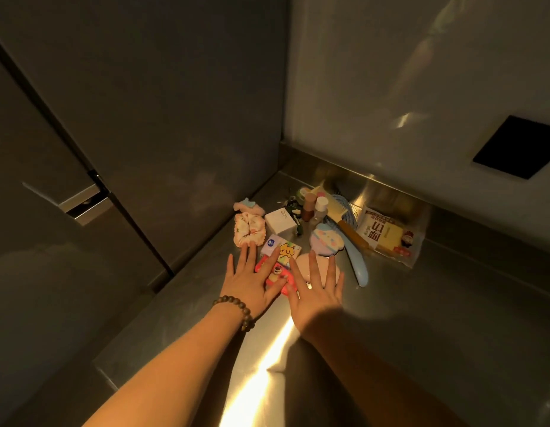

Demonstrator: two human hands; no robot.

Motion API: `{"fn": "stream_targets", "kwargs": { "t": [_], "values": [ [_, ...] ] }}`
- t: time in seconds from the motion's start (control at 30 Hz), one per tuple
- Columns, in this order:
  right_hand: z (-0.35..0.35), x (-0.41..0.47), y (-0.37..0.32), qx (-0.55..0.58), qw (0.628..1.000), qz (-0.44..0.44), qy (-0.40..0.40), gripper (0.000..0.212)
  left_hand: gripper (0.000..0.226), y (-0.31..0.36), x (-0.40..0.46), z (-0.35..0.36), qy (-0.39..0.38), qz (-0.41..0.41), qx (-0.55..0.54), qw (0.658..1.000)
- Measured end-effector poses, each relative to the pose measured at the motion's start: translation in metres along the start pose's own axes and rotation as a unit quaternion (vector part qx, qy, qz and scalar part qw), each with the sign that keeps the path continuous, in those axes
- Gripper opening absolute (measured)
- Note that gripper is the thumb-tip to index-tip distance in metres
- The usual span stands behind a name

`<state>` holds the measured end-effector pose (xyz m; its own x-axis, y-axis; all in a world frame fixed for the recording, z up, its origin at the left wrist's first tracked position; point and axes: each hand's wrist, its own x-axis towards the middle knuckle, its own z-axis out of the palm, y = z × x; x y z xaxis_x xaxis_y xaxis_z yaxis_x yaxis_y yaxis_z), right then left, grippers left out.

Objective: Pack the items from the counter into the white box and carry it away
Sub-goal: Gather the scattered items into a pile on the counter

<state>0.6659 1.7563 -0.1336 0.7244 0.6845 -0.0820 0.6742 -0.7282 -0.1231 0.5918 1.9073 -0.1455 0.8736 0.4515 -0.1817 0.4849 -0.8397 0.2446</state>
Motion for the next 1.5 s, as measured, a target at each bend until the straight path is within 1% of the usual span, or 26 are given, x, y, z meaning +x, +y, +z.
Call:
{"fn": "stream_targets", "kwargs": {
  "t": [0.07,0.13,0.17,0.27,0.4,0.5,0.57,0.63,0.73,0.8,0.93,1.13,1.33,1.5],
  "values": [
    [-0.002,0.003,-0.005,0.02,0.999,0.006,0.037,0.054,0.069,0.001,0.01,0.0,0.001,0.005,-0.007,1.0],
    [-0.004,0.007,-0.01,0.05,0.994,0.012,0.097,0.05,0.068,0.002,0.017,0.001,0.004,0.008,-0.009,1.0],
    [-0.005,0.009,-0.011,0.056,0.992,0.018,0.109,0.049,0.067,0.002,0.021,0.0,0.003,0.011,-0.009,1.0],
    [-0.002,0.016,-0.01,0.063,0.994,0.042,0.08,0.052,0.066,0.004,0.028,-0.001,-0.001,0.018,-0.009,1.0],
    [0.001,0.027,-0.006,0.023,0.997,0.065,-0.018,0.057,0.068,0.005,0.031,-0.006,-0.008,0.021,-0.001,1.0],
    [-0.007,0.028,-0.004,0.026,0.996,0.065,-0.056,0.056,0.068,0.013,0.025,-0.013,-0.011,0.007,0.0,1.0],
    [-0.014,0.022,0.001,0.055,0.996,0.053,-0.045,0.055,0.069,0.021,0.016,-0.018,0.0,0.004,-0.008,1.0],
    [-0.023,0.01,0.01,0.082,0.996,0.041,-0.014,0.055,0.072,0.033,0.004,-0.022,0.021,0.011,-0.012,1.0],
    [-0.036,-0.014,0.028,0.096,0.993,0.052,0.034,0.055,0.073,0.058,-0.017,-0.027,0.062,0.039,0.0,0.997],
    [-0.044,-0.033,0.045,0.123,0.988,0.079,0.052,0.053,0.073,0.082,-0.03,-0.029,0.072,0.058,-0.004,0.996],
    [-0.053,-0.078,0.089,0.145,0.976,0.151,0.068,0.052,0.07,0.143,-0.054,-0.022,0.052,0.11,-0.02,0.992],
    [-0.059,-0.17,0.18,0.133,0.953,0.251,0.107,0.05,0.066,0.251,-0.091,0.01,0.028,0.209,-0.033,0.977],
    [-0.073,-0.283,0.294,0.117,0.919,0.349,0.142,0.049,0.066,0.382,-0.137,0.054,0.013,0.276,-0.033,0.961],
    [-0.077,-0.38,0.391,0.098,0.902,0.39,0.157,0.051,0.066,0.511,-0.182,0.099,-0.003,0.32,-0.031,0.947]
  ]
}}
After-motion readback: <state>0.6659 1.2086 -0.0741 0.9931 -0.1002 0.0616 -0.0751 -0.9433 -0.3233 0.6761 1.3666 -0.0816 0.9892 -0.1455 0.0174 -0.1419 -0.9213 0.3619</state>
